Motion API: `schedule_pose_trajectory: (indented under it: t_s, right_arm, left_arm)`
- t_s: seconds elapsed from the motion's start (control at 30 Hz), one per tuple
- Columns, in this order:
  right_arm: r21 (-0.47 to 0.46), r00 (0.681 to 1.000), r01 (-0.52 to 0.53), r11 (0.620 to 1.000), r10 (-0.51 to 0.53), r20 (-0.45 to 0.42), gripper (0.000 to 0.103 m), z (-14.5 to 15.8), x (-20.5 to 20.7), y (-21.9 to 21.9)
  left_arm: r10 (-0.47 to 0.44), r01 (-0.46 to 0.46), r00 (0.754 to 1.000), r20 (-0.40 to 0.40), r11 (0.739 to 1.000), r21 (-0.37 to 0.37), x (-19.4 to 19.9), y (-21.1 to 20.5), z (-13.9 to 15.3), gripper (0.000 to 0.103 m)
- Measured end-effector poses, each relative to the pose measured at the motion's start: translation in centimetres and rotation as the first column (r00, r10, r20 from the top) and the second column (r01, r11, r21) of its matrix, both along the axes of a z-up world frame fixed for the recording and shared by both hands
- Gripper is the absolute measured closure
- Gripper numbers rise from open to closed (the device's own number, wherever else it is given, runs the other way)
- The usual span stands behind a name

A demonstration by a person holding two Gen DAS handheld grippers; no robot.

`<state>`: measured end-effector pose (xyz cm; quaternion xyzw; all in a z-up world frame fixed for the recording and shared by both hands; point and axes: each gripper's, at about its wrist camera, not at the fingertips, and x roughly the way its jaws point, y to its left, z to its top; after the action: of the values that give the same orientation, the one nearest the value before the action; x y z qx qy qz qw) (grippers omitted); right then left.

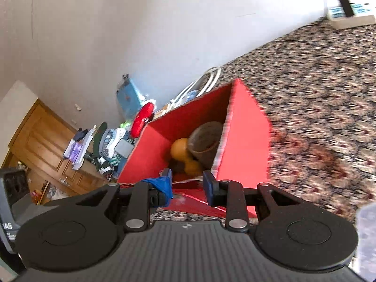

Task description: Organize rigid objects

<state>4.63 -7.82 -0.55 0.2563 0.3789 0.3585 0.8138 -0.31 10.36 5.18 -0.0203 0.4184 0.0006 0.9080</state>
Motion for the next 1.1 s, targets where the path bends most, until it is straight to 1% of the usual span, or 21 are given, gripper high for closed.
schedule_pose_trajectory:
  t_s: [0.13, 0.3, 0.37, 0.47, 0.6, 0.7, 0.77, 0.87, 1.0, 1.07, 1.1]
  right_arm:
    - [-0.006, 0.999, 0.033, 0.999, -0.033, -0.021, 0.090, -0.7, -0.6, -2.9]
    - [-0.035, 0.997, 0.062, 0.997, -0.063, -0.052, 0.090, -2.0, -1.4, -5.9]
    - [-0.051, 0.995, 0.064, 0.997, -0.068, -0.079, 0.090, -2.8, -1.8, -6.9]
    - [-0.071, 0.991, 0.067, 0.995, -0.074, -0.113, 0.090, -4.1, -2.4, -8.0]
    - [-0.040, 0.977, 0.063, 0.997, -0.070, -0.201, 0.090, -6.1, -2.8, -9.1]
    - [-0.050, 0.971, 0.051, 0.997, -0.061, -0.232, 0.090, -7.1, -3.1, -9.3]
    - [-0.067, 0.968, 0.041, 0.997, -0.056, -0.246, 0.091, -7.7, -3.2, -9.2]
    - [-0.078, 0.964, 0.026, 0.997, -0.045, -0.262, 0.093, -8.3, -3.3, -9.3]
    - [-0.093, 0.961, -0.005, 0.996, -0.021, -0.275, 0.093, -9.0, -3.4, -9.0]
    - [-0.117, 0.960, -0.024, 0.993, -0.010, -0.279, 0.094, -9.3, -3.4, -8.5]
    - [-0.133, 0.961, -0.030, 0.991, -0.008, -0.278, 0.096, -9.4, -3.4, -8.2]
  left_arm:
    - [-0.094, 0.094, 0.996, 0.002, 0.995, -0.021, -0.3, -2.9, -0.2, 0.039]
    - [-0.212, 0.212, 0.977, -0.004, 0.977, -0.012, -0.4, -6.8, -1.3, 0.038]
    - [-0.256, 0.255, 0.966, -0.027, 0.966, -0.044, -0.2, -7.9, -2.2, 0.037]
    - [-0.295, 0.290, 0.953, -0.071, 0.954, -0.083, 0.3, -9.3, -3.9, 0.037]
    - [-0.346, 0.331, 0.930, -0.122, 0.935, -0.122, 0.4, -11.0, -6.4, 0.037]
    - [-0.369, 0.350, 0.916, -0.156, 0.927, -0.134, 0.2, -12.3, -8.2, 0.037]
    - [-0.381, 0.355, 0.909, -0.170, 0.920, -0.164, 0.2, -12.8, -9.2, 0.037]
    - [-0.383, 0.349, 0.908, -0.172, 0.916, -0.199, 0.3, -13.0, -10.3, 0.037]
    - [-0.362, 0.319, 0.910, -0.203, 0.922, -0.218, 0.5, -13.2, -11.7, 0.052]
    - [-0.352, 0.303, 0.911, -0.214, 0.924, -0.232, 0.6, -13.2, -12.3, 0.053]
    - [-0.351, 0.298, 0.911, -0.218, 0.924, -0.241, 0.6, -13.3, -12.6, 0.053]
